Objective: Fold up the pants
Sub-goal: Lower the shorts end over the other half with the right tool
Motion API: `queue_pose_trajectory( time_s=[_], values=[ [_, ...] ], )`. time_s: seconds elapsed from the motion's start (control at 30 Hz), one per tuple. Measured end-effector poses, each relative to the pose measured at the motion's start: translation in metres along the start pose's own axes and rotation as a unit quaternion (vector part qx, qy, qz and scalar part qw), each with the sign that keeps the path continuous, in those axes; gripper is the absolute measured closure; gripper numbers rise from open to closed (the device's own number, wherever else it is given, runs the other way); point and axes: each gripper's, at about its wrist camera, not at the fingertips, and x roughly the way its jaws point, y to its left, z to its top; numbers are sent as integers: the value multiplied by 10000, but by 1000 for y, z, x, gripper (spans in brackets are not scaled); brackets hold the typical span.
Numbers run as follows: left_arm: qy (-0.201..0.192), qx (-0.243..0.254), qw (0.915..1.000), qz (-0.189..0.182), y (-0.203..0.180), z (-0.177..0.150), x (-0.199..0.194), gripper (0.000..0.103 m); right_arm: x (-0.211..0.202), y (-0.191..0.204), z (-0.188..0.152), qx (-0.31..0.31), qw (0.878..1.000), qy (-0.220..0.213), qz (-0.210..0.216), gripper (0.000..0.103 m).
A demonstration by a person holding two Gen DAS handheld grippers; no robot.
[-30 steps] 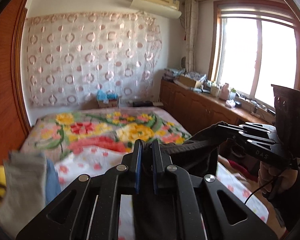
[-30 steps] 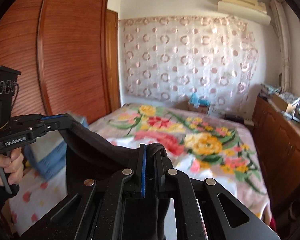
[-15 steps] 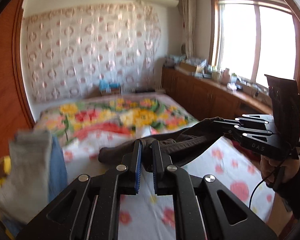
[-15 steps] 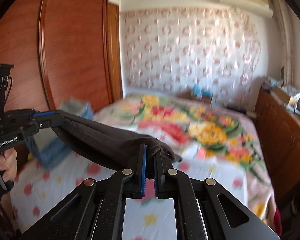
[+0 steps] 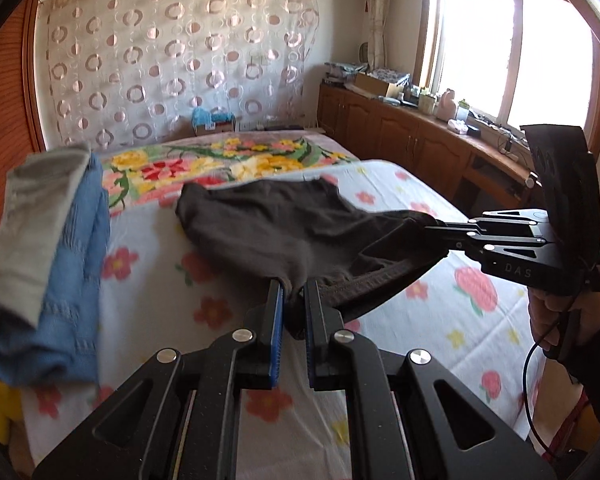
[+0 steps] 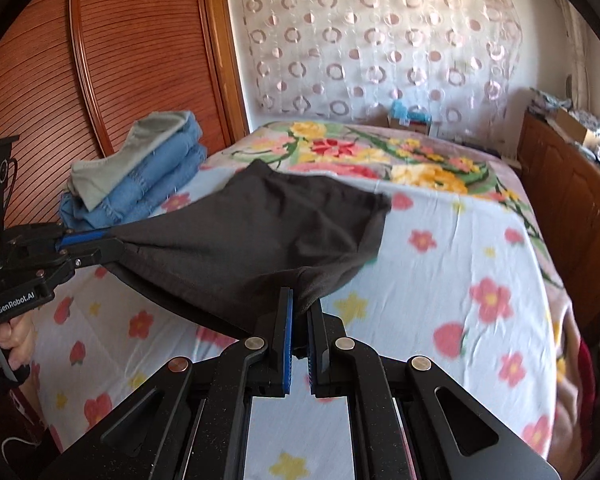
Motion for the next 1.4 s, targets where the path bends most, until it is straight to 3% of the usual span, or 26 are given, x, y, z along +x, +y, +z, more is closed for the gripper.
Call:
queue_pose_trajectory(
  time_s=[0.23, 0.7, 1.0, 1.4],
  values=[
    [151, -157, 9998, 1, -4, -31, -6, 93, 23, -7, -17, 178, 9996, 182, 126, 98],
    [232, -280, 9993, -49, -12, -73, -28, 93, 13, -1, -41, 95, 9998, 89, 180, 98],
    [224, -282, 9993, -102, -13, -78, -35, 93, 10, -7, -52, 169, 9995, 20, 280, 98],
    [-102, -141, 9995, -267, -18, -63, -58, 93, -8, -9, -58, 181, 9991, -225, 321, 97]
  ],
)
